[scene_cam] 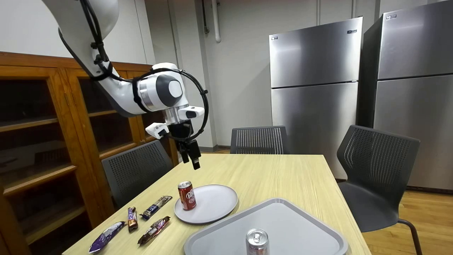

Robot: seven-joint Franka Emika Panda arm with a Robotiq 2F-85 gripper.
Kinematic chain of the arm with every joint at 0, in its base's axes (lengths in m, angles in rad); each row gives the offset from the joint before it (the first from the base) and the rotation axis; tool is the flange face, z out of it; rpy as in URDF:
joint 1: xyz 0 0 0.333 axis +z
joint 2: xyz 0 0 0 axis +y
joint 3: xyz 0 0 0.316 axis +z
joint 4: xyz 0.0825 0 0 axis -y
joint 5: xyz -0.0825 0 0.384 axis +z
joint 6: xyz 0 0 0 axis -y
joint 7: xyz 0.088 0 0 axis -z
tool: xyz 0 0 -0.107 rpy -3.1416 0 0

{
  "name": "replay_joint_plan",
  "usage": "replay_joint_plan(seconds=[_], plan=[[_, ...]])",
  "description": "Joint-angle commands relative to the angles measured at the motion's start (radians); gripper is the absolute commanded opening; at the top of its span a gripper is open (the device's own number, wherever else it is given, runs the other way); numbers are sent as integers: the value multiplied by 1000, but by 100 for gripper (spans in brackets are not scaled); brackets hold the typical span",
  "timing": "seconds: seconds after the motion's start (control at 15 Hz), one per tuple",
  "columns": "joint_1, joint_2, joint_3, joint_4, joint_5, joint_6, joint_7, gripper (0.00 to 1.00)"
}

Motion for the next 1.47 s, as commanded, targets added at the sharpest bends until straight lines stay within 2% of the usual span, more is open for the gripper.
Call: replay_joint_plan(seconds=[0.0,0.67,1.4], plan=[[-50,-100,3,-77,15,4,-40,100],[-200,-268,-44,-181,30,-4,-175,100],[-355,-266,-68,-199,-52,-30,-35,100]])
